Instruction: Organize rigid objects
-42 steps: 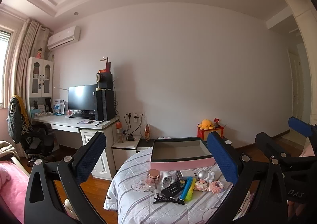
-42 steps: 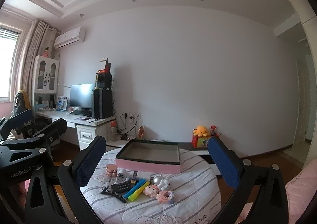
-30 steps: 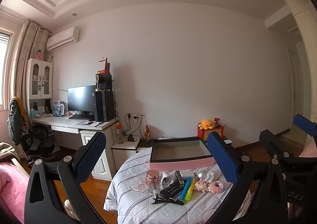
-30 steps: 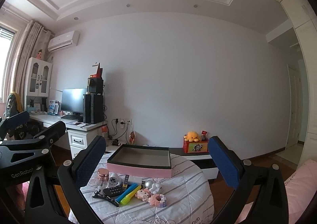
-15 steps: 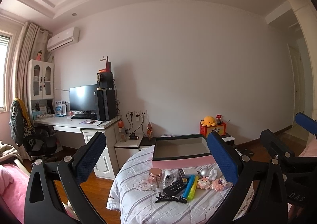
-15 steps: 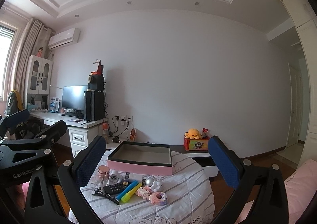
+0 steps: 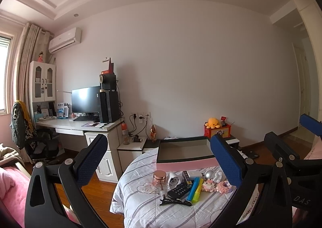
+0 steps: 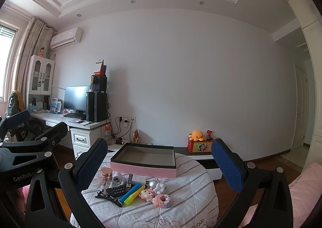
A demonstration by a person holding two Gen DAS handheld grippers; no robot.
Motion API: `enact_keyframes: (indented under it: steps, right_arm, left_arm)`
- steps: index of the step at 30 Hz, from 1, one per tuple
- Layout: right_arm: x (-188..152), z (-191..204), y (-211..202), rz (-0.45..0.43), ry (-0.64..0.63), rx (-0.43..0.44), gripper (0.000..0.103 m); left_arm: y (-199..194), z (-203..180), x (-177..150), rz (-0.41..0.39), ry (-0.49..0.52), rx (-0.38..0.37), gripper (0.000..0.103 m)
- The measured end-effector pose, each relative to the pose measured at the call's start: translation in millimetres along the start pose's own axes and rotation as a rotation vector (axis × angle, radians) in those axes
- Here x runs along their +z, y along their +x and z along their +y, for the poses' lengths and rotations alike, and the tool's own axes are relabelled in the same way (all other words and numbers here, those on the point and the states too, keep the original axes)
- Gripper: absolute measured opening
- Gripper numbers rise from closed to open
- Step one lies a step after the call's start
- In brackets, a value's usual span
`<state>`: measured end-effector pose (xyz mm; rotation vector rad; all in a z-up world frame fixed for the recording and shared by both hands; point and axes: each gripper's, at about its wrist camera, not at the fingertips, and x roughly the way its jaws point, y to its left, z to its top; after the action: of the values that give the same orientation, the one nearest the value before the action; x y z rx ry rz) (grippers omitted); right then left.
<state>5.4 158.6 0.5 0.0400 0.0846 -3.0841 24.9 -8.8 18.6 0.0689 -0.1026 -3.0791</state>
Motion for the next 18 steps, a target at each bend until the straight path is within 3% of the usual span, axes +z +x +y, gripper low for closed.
enact_keyframes:
  steps: [18]
  right_arm:
    - [-1.6,1.6,-1.7,0.023,0.003,0.007,0.103]
  left_arm:
    - [0.9,2.3,-4.3,0.013,0.006,0.014,0.103]
